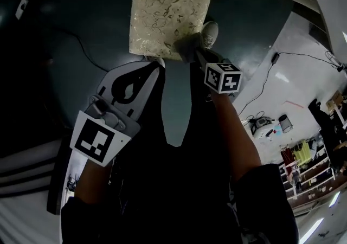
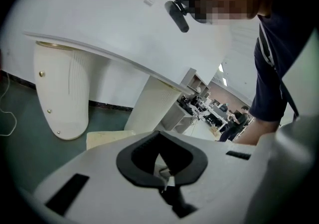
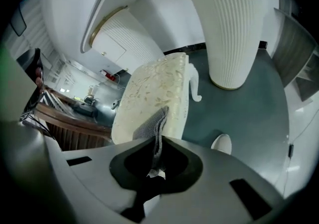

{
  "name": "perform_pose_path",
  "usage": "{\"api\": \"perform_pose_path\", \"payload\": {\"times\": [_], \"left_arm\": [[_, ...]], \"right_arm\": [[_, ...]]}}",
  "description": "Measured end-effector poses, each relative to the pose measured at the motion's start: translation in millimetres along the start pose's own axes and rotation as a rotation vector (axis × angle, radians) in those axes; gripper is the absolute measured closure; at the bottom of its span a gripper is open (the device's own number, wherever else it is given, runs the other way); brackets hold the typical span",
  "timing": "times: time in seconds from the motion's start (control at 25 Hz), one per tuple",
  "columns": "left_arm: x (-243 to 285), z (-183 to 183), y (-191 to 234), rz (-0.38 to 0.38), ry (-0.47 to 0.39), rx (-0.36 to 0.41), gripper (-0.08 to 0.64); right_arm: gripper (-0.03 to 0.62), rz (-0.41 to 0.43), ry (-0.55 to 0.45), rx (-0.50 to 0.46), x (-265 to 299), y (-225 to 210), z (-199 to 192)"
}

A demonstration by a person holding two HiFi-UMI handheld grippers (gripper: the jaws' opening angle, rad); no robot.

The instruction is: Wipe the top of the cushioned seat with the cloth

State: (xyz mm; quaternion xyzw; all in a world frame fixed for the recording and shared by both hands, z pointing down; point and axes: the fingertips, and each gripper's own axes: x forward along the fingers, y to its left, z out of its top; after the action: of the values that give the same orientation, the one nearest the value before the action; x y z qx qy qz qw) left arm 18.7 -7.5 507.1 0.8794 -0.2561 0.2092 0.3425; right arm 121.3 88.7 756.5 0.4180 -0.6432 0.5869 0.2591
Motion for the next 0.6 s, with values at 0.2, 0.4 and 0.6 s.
{"api": "perform_pose_path", "payload": {"times": [0.2, 0.4, 0.6], "left_arm": [[23, 5, -30, -0.029, 0.025, 0.049, 0.554], [25, 22, -50, -0.031, 0.007, 0.109, 0.554], [1, 72, -82, -0.039, -0.063, 0.216, 0.555]], "right_arm": [[0.56, -0.025, -0.03, 0.04, -24, -37, -11], [0.56, -0.044, -0.071, 0.062, -55, -51, -12], [0.56, -0.036, -0.172, 0.007, -120, -28, 26]]}}
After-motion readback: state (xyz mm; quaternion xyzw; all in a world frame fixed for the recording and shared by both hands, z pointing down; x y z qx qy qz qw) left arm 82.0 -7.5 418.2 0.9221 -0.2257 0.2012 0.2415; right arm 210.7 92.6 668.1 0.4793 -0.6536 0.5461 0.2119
